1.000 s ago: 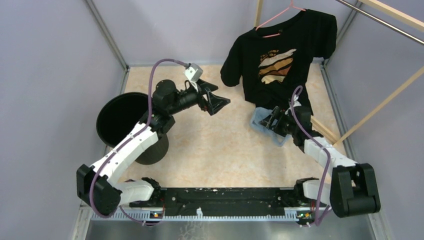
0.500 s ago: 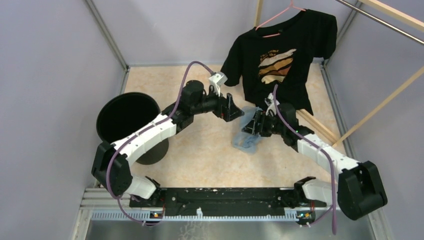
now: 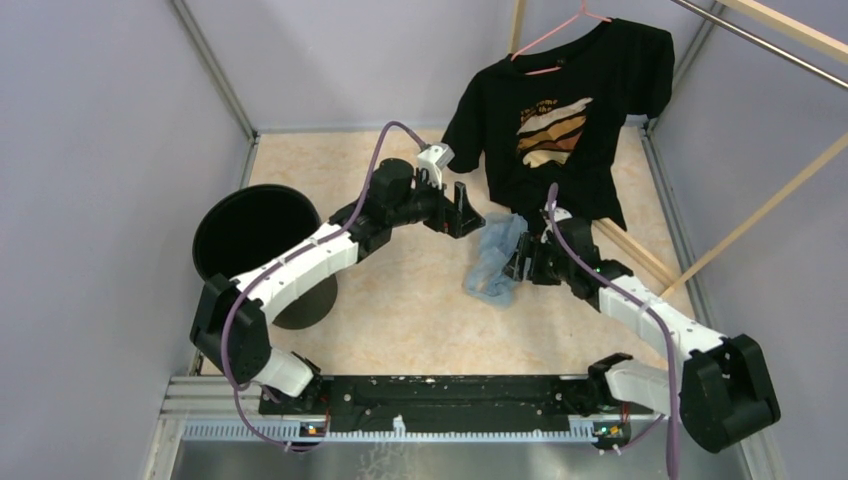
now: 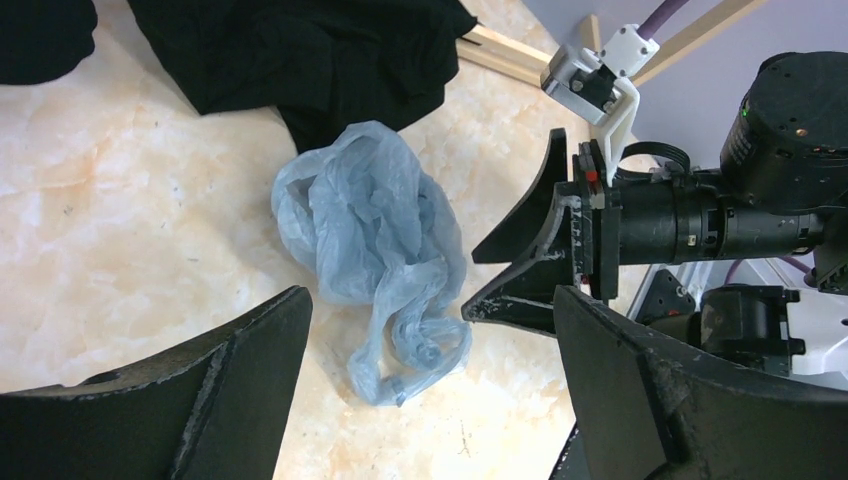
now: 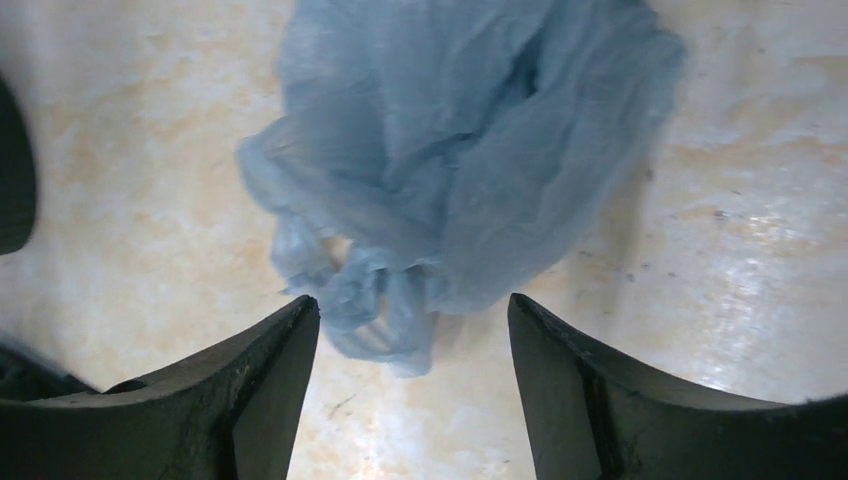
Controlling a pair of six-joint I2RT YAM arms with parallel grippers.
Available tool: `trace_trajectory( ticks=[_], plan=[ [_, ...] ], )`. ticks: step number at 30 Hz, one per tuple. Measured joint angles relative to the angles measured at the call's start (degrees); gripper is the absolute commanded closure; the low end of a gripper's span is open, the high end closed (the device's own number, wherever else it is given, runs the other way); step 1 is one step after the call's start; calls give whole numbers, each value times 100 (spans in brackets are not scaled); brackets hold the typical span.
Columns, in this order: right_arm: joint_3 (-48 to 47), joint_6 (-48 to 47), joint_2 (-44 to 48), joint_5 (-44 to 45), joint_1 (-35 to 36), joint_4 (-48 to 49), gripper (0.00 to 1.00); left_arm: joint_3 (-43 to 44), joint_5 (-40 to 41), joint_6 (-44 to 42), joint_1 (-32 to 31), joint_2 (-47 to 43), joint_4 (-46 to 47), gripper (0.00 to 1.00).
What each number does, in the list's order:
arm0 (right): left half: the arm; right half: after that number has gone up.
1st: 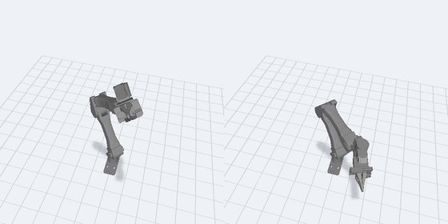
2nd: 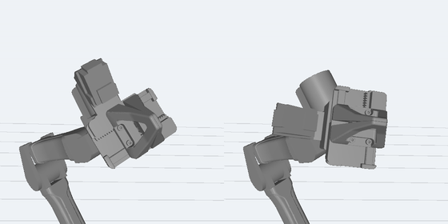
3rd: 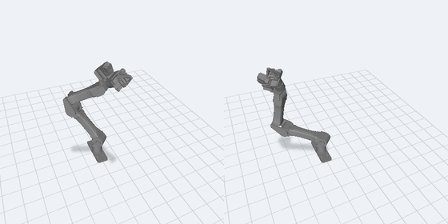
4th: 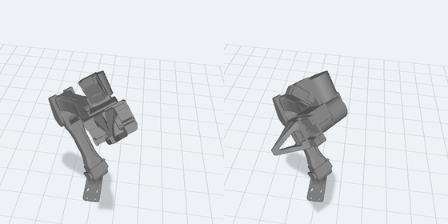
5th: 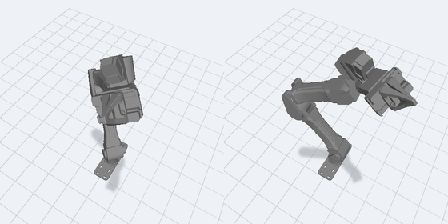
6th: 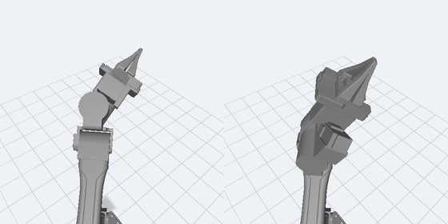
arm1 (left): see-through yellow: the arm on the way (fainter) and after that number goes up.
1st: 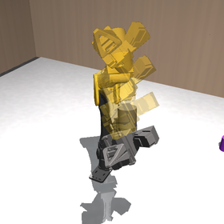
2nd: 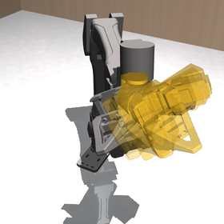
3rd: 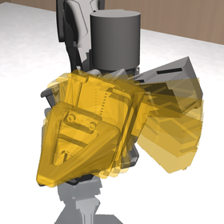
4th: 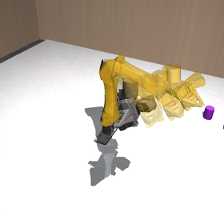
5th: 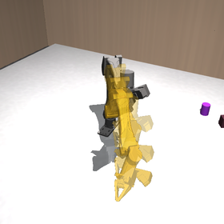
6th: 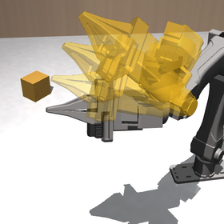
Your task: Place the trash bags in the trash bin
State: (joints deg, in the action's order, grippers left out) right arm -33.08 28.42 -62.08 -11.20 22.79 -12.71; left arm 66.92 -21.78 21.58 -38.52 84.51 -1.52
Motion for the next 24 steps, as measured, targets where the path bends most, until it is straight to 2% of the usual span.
trace_trajectory(
  ticks=[4,6,8,11,14,16,18,20,24],
  plan=[
    [-247,-149,-544,479,0,-63,24,4,98,-4,0,50,-94,3],
    [-461,-254,-813,603,0,11,27,13,129,-4,0,63,-125,3],
    [-667,-391,-1095,638,0,142,34,68,127,0,0,133,-160,3],
    [-850,-601,-1510,503,0,420,58,170,114,33,0,341,-195,5],
    [-837,-699,-1773,136,0,697,68,192,35,125,9,535,-243,10],
    [-678,-684,-1790,-153,0,1021,86,192,-72,210,31,647,-275,13],
    [-514,-675,-1788,-369,0,1239,96,195,-205,304,66,750,-282,15],
    [-363,-629,-1784,-564,0,1384,100,210,-343,407,105,861,-284,17],
    [-179,-619,-1731,-1003,0,1523,100,236,-603,623,249,1069,-282,22]
  ],
)
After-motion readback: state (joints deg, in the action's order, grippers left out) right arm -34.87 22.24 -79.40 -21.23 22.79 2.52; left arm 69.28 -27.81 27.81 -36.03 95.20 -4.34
